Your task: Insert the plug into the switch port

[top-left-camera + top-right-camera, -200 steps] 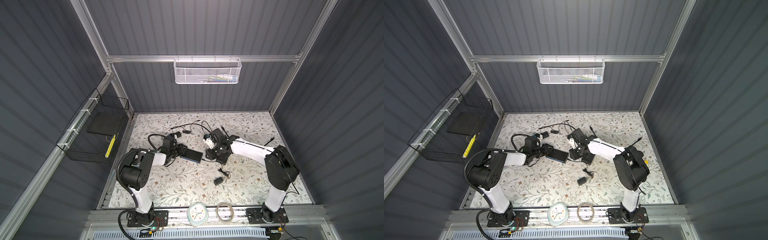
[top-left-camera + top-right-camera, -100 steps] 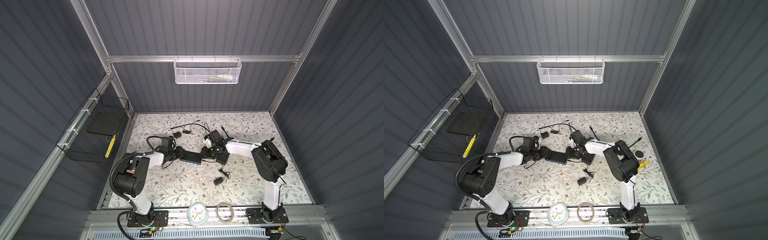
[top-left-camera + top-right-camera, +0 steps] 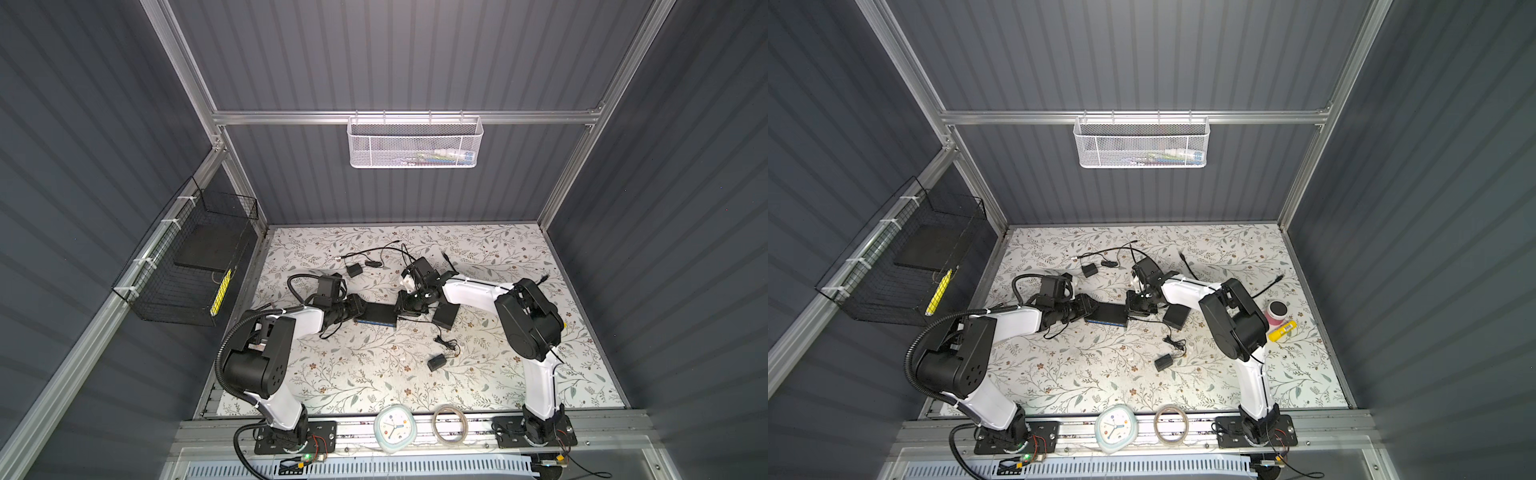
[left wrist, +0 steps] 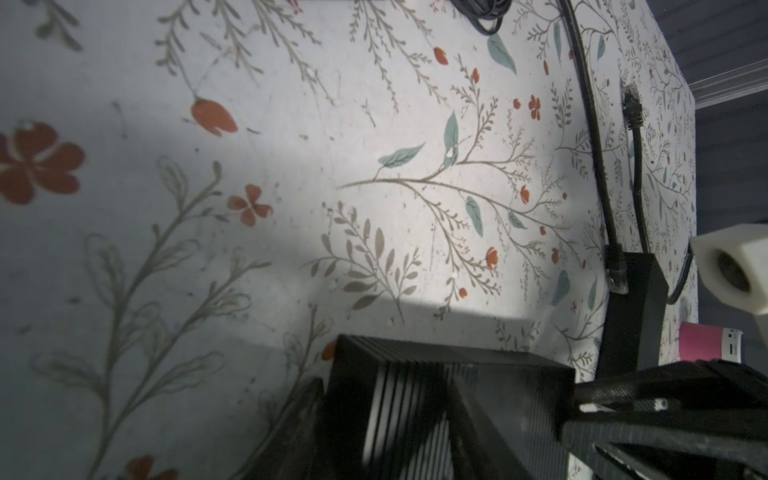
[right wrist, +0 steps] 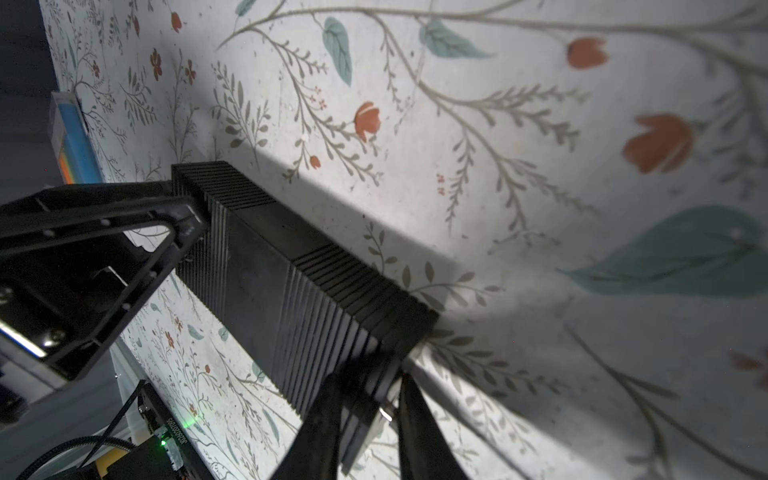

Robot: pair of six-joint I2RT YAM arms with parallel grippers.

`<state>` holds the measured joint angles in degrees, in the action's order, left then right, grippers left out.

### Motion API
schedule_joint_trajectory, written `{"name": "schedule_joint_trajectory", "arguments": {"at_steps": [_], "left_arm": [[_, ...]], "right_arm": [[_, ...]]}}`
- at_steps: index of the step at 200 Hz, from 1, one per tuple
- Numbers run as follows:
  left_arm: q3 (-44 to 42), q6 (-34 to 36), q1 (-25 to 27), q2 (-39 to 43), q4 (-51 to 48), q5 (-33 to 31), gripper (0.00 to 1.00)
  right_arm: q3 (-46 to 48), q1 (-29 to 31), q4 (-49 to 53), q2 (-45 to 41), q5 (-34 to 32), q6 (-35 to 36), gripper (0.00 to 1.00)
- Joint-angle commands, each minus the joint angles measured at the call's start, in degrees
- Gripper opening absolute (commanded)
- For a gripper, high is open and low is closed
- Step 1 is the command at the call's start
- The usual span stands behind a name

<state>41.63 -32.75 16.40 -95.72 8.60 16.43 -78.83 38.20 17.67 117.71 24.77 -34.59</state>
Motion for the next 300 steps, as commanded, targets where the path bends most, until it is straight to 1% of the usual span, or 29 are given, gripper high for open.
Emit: {"name": "schedule_joint_trajectory", "arguments": {"at_steps": [1, 11, 27, 43, 59, 88, 118, 151, 155, 166, 217, 263, 300], "left_arm": [[-3.50, 1.80, 0.49, -3.15, -12.88, -2.03, 0.48], [-3.42, 2.12, 0.49, -3.30, -12.91, -2.10, 0.48], [-3.22, 2.80, 0.47, -3.66, -13.07, -2.26, 0.48], [-3.05, 3.47, 0.47, -3.94, -13.24, -2.29, 0.48], [-3.14, 3.83, 0.47, -3.91, -13.19, -2.19, 0.48], [-3.20, 4.19, 0.55, -4.30, -12.76, -1.17, 0.48], [-3.05, 4.67, 0.53, -3.86, -12.91, -0.47, 0.48], [-2.95, 5.15, 0.53, -4.16, -12.67, 0.50, 0.47], [-2.95, 5.17, 0.56, -4.25, -12.65, 0.67, 0.47], [-2.91, 5.24, 0.56, -4.34, -12.60, 0.98, 0.47], [-2.23, 5.37, 0.56, -5.83, -12.74, 1.76, 0.45], [-2.05, 5.50, 0.65, -6.20, -12.91, 2.03, 0.45], [-1.68, 5.67, 0.73, -6.74, -12.99, 2.03, 0.44]], "right_arm": [[-1.79, 1.71, -1.98, 1.10, 3.88, -0.75, 0.27], [-2.27, 1.37, -0.94, 0.54, 3.96, 0.85, 0.29], [-3.46, 0.08, 2.37, -0.73, 3.97, 6.35, 0.34], [-4.76, -1.70, 7.00, -1.95, 3.52, 14.37, 0.36], [-4.85, -2.89, 10.31, -3.66, 1.32, 23.20, 0.37], [-4.17, -3.48, 14.60, -5.18, -0.02, 35.38, 0.36], [-1.53, -3.24, 15.84, -5.55, -3.00, 43.25, 0.36], [-0.80, -2.27, 15.67, -3.66, -5.00, 47.66, 0.35], [-0.88, -2.03, 15.65, -3.28, -7.15, 48.03, 0.35], [-1.23, -1.40, 15.90, -2.35, -7.85, 48.94, 0.34], [-1.66, 0.72, 14.57, -0.32, -8.54, 49.52, 0.32], [-2.72, 1.40, 14.58, 1.80, -11.30, 50.41, 0.27], [-2.39, 1.70, 14.15, 1.95, -11.17, 50.63, 0.22]]}}
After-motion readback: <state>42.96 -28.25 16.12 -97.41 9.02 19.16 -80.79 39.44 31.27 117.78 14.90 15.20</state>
